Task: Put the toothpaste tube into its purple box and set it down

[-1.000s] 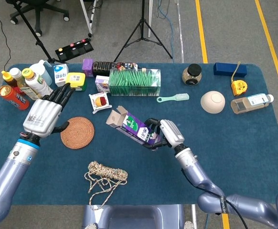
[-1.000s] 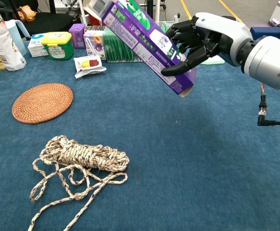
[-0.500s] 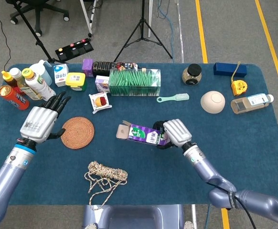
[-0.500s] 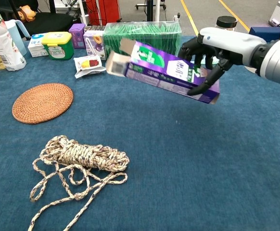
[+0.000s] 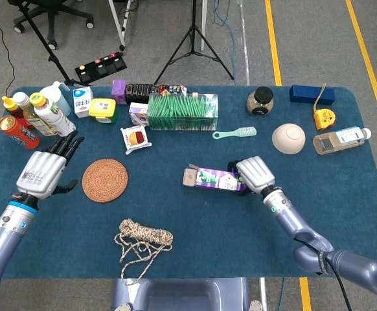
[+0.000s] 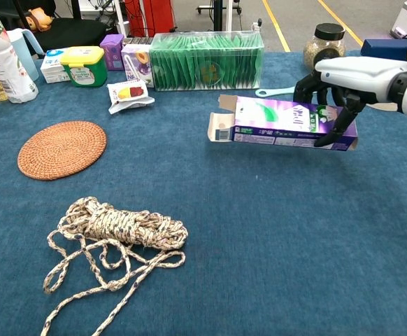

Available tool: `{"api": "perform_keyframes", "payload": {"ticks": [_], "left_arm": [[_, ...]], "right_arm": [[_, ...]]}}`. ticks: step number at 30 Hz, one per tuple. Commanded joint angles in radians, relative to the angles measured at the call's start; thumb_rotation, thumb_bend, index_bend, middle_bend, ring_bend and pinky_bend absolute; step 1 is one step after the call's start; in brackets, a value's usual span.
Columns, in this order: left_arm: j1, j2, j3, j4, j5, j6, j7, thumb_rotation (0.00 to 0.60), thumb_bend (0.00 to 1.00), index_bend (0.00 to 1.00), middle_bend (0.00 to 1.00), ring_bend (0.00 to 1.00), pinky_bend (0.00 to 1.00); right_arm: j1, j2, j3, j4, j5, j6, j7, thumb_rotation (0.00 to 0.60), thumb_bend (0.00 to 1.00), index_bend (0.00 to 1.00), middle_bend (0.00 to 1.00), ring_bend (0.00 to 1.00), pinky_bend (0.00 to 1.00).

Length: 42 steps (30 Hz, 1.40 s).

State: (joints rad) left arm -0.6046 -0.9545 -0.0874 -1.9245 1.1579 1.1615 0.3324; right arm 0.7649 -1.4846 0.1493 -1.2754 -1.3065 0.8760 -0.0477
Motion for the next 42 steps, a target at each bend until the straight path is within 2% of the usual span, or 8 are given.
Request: {"api": "perform_keyframes", "payload": {"ticks": [1, 11, 16, 22, 29, 32, 36, 42], "left_arm": [[0.011, 0.001, 0.002, 0.005, 0.016, 0.001, -0.009, 0.600, 0.24, 0.00, 0.00, 0.08, 0.34], [0.033, 0.004, -0.005, 0.015, 0.038, 0.002, -0.027, 0.600, 0.24, 0.00, 0.00, 0.08, 0.34], [0.041, 0.009, -0.012, 0.010, 0.044, 0.001, -0.031, 0.600, 0.24, 0.00, 0.00, 0.08, 0.34], [0.048, 0.012, -0.017, 0.010, 0.050, 0.000, -0.037, 0.600, 0.24, 0.00, 0.00, 0.08, 0.34], [0.067, 0.019, -0.017, 0.013, 0.068, 0.006, -0.068, 0.600, 0.24, 0.00, 0.00, 0.08, 0.34], [0.087, 0.027, -0.010, 0.016, 0.093, 0.021, -0.094, 0.600, 0.23, 0.00, 0.00, 0.06, 0.26], [0.139, 0.049, 0.022, 0.029, 0.159, 0.061, -0.156, 0.600, 0.18, 0.00, 0.00, 0.01, 0.16], [0.264, 0.053, 0.086, 0.114, 0.266, 0.185, -0.309, 0.600, 0.15, 0.00, 0.00, 0.00, 0.15]], "right_arm": [[0.001, -0.020, -0.003, 0.053, 0.009, -0.009, -0.008, 0.600, 0.49, 0.52, 0.57, 0.52, 0.66], [-0.004, -0.049, -0.023, 0.171, -0.003, -0.027, 0.008, 0.600, 0.42, 0.46, 0.54, 0.49, 0.65], [-0.004, -0.038, -0.032, 0.177, -0.019, -0.040, 0.033, 0.600, 0.27, 0.24, 0.36, 0.34, 0.60], [-0.009, -0.018, -0.035, 0.156, -0.032, -0.034, 0.040, 0.600, 0.16, 0.18, 0.20, 0.20, 0.52], [-0.029, 0.034, -0.030, 0.078, -0.044, 0.005, 0.050, 0.600, 0.15, 0.17, 0.17, 0.17, 0.48], [-0.051, 0.072, -0.029, 0.022, -0.056, 0.043, 0.065, 0.600, 0.14, 0.17, 0.15, 0.13, 0.40], [-0.100, 0.156, -0.042, -0.069, -0.088, 0.116, 0.092, 0.600, 0.06, 0.15, 0.12, 0.08, 0.29], [-0.199, 0.267, -0.056, -0.163, -0.129, 0.282, 0.076, 0.600, 0.00, 0.15, 0.10, 0.05, 0.25]]}}
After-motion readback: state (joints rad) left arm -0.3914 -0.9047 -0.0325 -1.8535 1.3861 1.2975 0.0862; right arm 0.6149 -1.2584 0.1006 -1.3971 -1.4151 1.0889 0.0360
